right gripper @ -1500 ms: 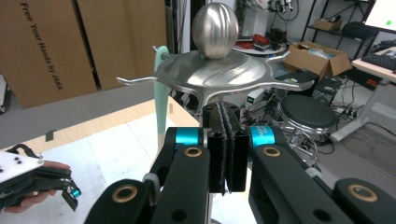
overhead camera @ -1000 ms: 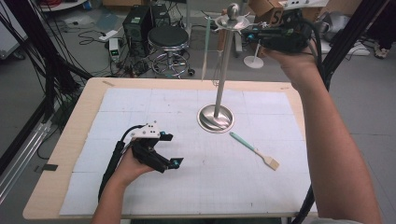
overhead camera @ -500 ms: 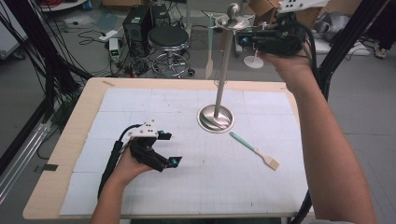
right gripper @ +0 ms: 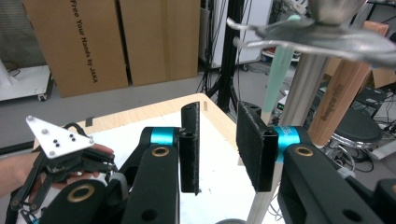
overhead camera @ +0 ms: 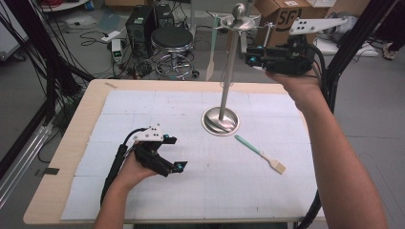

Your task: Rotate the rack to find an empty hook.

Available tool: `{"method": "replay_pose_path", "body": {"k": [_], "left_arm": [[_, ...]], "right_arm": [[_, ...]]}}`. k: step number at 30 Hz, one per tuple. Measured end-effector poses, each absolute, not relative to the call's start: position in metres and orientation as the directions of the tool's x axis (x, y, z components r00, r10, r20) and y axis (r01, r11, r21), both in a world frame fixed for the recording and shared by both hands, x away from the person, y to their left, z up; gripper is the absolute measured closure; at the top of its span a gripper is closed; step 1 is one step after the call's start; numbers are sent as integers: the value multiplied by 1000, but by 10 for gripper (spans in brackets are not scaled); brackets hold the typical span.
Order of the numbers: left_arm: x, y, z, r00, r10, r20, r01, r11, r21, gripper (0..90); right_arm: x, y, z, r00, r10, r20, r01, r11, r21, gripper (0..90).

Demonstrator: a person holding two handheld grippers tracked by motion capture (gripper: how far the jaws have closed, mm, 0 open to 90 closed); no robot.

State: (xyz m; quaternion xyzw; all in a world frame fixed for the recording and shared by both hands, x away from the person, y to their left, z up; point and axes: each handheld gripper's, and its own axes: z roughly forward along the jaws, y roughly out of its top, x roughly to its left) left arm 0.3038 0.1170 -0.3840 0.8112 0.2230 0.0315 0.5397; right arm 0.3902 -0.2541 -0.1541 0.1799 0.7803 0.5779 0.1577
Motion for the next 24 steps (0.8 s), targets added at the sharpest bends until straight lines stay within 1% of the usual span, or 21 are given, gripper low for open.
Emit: {"method": "replay_pose_path", "body": {"k": [5,11,13,21,24], "left_arm": [[304,118,-384,899,395,-191,327,-314,891,23],[304,117,-385,900,393,-189,328,-326,887,22],[304,117,-385,900,393,-190,328,-324,887,23],[304,117,-385,900,391,-190,328,-324,887,23],[304,117,-385,899,393,-190,329,-323,887,22]], "right_arm": [[389,-252,-163,-887,460,-39,103,280,954,628],[387,-248,-174,-897,441,-33,104,285,953,589],[386,-247,-178,-899,436,-32,106,290,951,563],[386,-246,-187,-923,384,-16,107,296,949,462],[383,-247,-193,-923,383,-13,111,301,947,449]]}}
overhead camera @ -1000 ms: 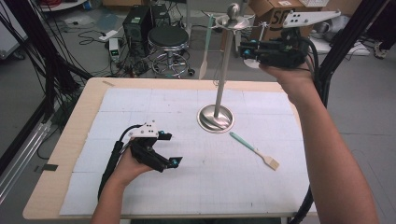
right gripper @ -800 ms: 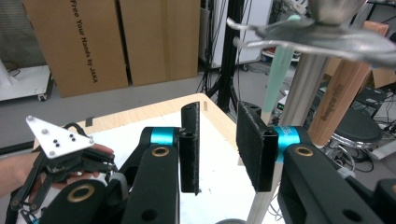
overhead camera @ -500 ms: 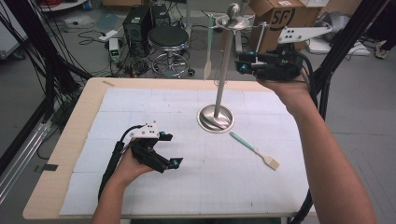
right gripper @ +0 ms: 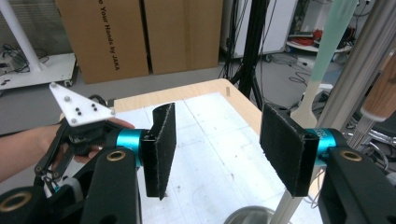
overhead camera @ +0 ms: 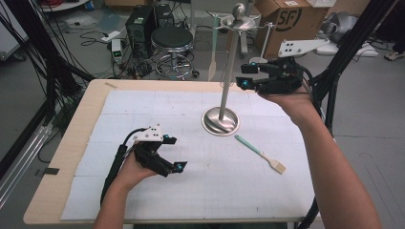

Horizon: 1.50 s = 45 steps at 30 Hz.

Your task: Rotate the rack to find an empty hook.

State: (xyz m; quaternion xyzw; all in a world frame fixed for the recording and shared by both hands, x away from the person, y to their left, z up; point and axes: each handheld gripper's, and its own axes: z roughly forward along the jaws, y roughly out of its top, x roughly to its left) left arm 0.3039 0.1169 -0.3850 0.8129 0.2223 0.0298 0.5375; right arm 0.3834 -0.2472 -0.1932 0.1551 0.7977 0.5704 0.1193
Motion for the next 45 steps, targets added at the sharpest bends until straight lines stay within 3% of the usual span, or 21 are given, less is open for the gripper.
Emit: {"method": "replay_pose_path", "body": {"k": [18,45], "left_arm": [[304,116,-386,898,394,-196,336,-327,883,22],[304,116,-387,898,393,-197,337,-328,883,23]], "right_arm": [[372,-264,-259,-924,372,88,213,309,927,323],[343,-288,-345,-898,418,137,296,345,890,171]]}}
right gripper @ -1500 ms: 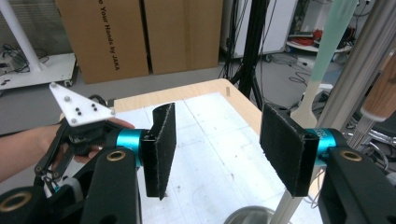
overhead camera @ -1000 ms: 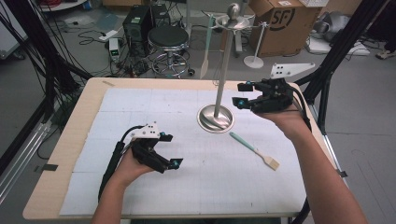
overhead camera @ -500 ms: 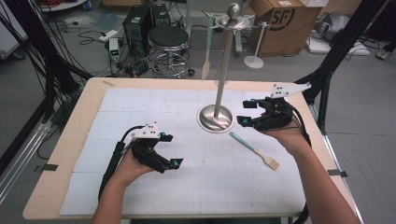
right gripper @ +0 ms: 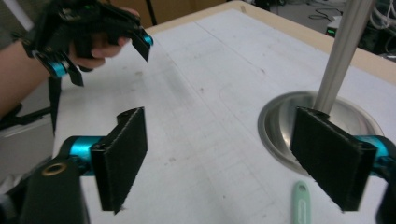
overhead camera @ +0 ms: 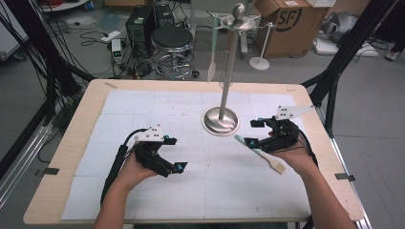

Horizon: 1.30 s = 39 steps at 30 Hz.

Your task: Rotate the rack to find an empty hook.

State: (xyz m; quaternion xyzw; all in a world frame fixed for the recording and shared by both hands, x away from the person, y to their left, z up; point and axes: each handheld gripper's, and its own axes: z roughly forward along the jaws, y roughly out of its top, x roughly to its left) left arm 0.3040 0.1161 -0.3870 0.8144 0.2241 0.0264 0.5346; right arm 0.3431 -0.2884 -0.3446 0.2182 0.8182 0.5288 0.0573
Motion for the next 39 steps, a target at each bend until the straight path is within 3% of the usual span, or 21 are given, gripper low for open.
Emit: {"method": "replay_pose_path", "body": {"k": [8,25,39], "left_arm": [[304,117,-387,895,405,-189,335,-326,884,22],[301,126,-392,884,425,-195,346,-315,884,22],[303,126,-394,877,441,-188,351,-321,880,22]], "right_arm": [[331,-285,-360,-880,462,106,298,364,882,144],[318,-295,-397,-838,523,156,373,340,863,140],[312,-301,-407,-822,550,147,380,338,861,140]]}}
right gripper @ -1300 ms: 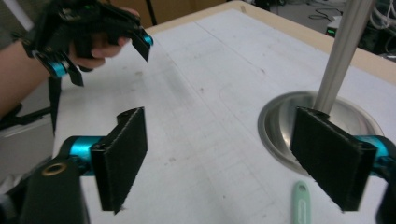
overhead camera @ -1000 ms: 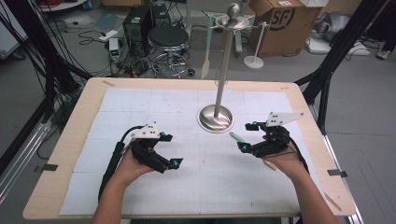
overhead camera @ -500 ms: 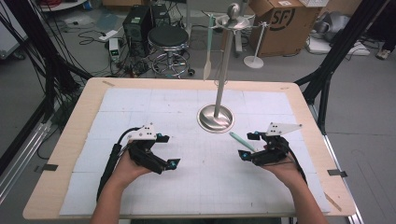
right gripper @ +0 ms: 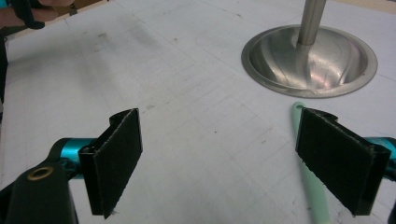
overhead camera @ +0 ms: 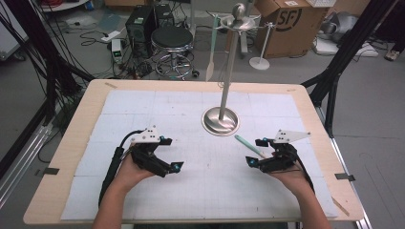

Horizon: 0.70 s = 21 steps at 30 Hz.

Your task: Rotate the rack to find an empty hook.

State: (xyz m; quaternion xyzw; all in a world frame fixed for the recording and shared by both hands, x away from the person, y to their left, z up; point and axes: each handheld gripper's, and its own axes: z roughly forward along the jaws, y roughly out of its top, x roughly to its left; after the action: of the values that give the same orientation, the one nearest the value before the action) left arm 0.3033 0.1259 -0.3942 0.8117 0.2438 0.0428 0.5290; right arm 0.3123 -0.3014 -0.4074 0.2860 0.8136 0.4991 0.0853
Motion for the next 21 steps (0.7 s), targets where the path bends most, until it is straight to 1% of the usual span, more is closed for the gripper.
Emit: {"method": "replay_pose_path", "body": {"k": [6,15,21], "left_arm": [[303,127,-394,878,438,-190,347,-313,884,22],[303,130,-394,878,437,-193,347,-306,886,22],[303,130,-394,878,439,-192,347,-306,887,22]], "right_arm": [[312,-305,-410,-815,557,158,392,330,859,140],[313,-300,-414,-819,556,137,391,367,844,140],[314,-300,-415,-818,558,139,394,368,842,140]]}}
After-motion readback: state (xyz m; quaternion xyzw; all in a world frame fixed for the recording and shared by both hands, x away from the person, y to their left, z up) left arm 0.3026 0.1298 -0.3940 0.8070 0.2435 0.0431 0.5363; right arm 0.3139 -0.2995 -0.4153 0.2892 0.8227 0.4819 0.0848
